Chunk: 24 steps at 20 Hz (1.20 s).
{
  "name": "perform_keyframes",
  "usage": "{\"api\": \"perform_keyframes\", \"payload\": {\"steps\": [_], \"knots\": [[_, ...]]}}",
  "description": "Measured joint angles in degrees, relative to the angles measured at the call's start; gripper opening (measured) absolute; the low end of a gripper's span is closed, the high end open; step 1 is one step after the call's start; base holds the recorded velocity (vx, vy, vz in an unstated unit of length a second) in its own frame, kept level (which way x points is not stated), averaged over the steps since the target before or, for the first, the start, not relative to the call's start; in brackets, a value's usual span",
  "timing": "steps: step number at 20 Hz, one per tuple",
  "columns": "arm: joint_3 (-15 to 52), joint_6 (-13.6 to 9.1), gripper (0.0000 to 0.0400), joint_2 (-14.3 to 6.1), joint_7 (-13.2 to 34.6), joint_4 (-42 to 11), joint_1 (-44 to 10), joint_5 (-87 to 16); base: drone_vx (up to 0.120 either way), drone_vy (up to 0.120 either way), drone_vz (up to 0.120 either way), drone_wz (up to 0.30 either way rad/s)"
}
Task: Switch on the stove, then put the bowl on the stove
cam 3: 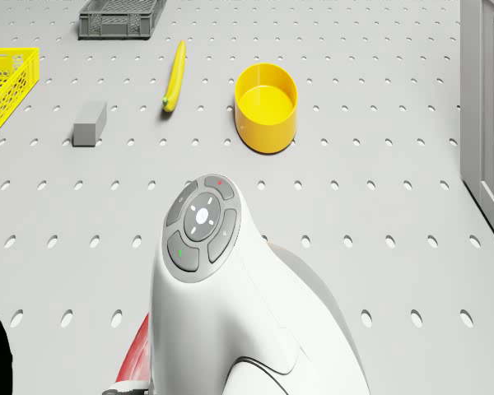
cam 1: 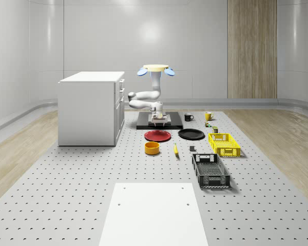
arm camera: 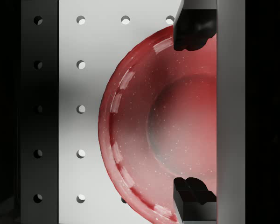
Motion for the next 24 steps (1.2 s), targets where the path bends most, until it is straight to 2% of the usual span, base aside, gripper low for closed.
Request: {"api": "perform_keyframes", "payload": {"steps": [24], "knots": [[0.1, 0.8, 0.04, -0.8, 0.3, 0.1, -0.3, 0.4, 0.12, 0.0, 0.0, 0.0]]}}
